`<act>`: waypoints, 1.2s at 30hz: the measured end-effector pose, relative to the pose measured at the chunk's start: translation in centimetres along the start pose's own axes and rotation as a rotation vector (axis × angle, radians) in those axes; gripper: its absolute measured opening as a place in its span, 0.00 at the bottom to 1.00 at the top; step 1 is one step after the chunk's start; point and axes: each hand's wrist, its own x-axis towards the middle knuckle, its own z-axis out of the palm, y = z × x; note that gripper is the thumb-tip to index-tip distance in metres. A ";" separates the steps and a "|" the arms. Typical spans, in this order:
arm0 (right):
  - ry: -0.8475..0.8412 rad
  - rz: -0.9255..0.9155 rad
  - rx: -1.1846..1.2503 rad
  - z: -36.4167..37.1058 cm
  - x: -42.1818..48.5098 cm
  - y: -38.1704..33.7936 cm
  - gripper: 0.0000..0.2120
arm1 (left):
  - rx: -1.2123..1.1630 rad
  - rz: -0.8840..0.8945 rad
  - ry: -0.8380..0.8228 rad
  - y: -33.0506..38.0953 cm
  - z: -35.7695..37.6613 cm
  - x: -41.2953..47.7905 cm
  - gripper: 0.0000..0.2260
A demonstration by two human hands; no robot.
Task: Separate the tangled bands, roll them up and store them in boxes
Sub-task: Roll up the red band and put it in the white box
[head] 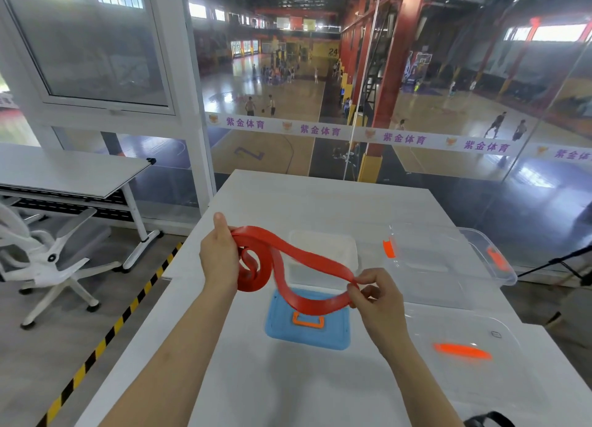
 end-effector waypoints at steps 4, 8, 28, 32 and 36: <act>-0.073 0.003 -0.051 0.0 -0.8 0.2 0.16 | -0.008 0.017 0.005 0.1 0.2 -0.5 0.28; -0.163 -0.003 -0.123 0.2 -1.0 -0.1 0.13 | 0.016 0.094 -0.002 0.5 0.7 -1.0 0.28; -0.257 -0.086 0.191 3.1 0.7 -8.1 0.12 | 0.206 0.443 -0.215 0.0 3.0 -6.1 0.21; -0.217 -0.075 0.194 3.0 0.5 -8.4 0.12 | 0.177 0.410 -0.210 0.1 3.0 -6.5 0.23; -0.217 -0.047 0.262 3.2 0.0 -7.9 0.13 | 0.059 0.318 -0.187 0.1 3.2 -6.8 0.24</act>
